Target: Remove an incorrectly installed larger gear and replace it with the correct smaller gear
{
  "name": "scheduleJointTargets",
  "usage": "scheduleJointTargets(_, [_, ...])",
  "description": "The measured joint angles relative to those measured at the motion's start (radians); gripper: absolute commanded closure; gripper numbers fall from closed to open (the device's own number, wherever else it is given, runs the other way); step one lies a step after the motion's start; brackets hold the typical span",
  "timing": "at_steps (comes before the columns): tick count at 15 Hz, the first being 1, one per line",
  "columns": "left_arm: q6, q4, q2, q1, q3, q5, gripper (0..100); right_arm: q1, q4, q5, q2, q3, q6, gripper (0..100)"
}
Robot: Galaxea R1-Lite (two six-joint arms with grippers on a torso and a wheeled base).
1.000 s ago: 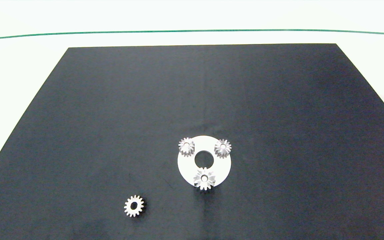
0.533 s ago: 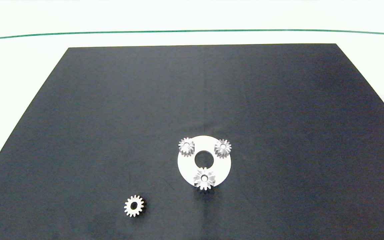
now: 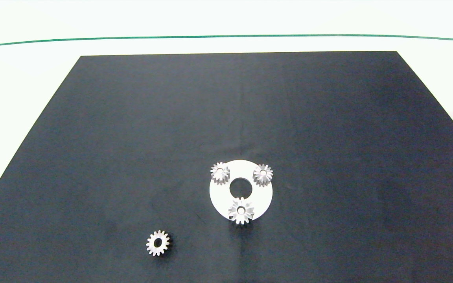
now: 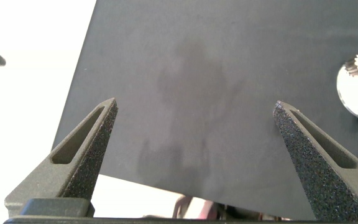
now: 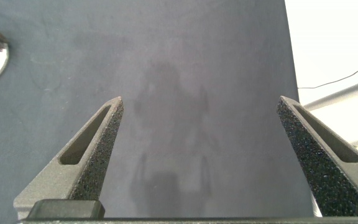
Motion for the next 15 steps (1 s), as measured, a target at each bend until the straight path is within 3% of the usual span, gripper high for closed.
scheduleJointTargets(3, [0.001,0.183,0.209,0.011,-0.232,0.0,0,-0.001,0.145,-0.01,0.18,-0.212,-0.027,0])
scheduleJointTargets(5, [0.0,0.345,0.338,0.014,-0.376,0.0,0,-0.001,0.208,-0.013,0.288,-0.314,-0.032,0])
scheduleJointTargets(7, [-0.007,0.43,0.45,0.018,-0.481,0.0,0,0.0,0.244,-0.014,0.371,-0.356,-0.034,0])
scheduleJointTargets(12, [-0.01,0.455,0.613,-0.015,-0.541,0.0,0,0.002,0.32,-0.014,0.538,-0.379,-0.033,0])
scheduleJointTargets(15, [-0.065,0.457,0.667,-0.114,-0.533,0.0,0,0.003,0.333,-0.012,0.61,-0.387,-0.024,0])
